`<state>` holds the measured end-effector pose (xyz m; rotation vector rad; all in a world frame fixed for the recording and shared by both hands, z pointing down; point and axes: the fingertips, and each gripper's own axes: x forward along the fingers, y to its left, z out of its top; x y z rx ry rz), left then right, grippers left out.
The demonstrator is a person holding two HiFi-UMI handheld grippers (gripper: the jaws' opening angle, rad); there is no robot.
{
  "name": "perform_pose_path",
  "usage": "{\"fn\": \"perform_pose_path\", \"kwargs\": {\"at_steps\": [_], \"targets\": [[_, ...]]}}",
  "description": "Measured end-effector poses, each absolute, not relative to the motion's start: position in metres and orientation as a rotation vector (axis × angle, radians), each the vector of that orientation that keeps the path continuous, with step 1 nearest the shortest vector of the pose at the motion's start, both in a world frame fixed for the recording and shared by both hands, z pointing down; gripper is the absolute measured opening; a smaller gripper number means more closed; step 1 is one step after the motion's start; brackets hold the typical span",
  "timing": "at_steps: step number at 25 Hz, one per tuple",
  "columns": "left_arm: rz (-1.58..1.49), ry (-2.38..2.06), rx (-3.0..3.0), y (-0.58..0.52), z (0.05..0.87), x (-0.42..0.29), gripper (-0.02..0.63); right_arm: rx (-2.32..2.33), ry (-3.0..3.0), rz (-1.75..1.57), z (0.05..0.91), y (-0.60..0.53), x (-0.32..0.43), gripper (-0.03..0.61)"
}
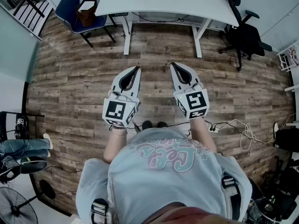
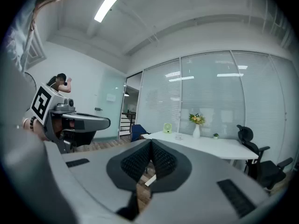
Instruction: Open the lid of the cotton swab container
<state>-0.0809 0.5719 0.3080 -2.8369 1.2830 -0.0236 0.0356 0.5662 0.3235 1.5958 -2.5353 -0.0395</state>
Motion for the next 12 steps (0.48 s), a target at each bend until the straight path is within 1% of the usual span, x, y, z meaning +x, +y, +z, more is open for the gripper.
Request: {"fn": "perform_pose_path", "kwargs": {"at_steps": [7,12], "targets": [[-0.042,1.300,-2.821,0.5695,0.3089,-0.0861,0.009,1.572,-2.558,0.028,0.3245,0.5704,0.0346,0.003],[-0.028,1.301,-2.821,0.5694,0.3075,-0.0888,0.009,1.555,-2.563,0.018,0.3253,0.5731,0.0274,0.003]]}}
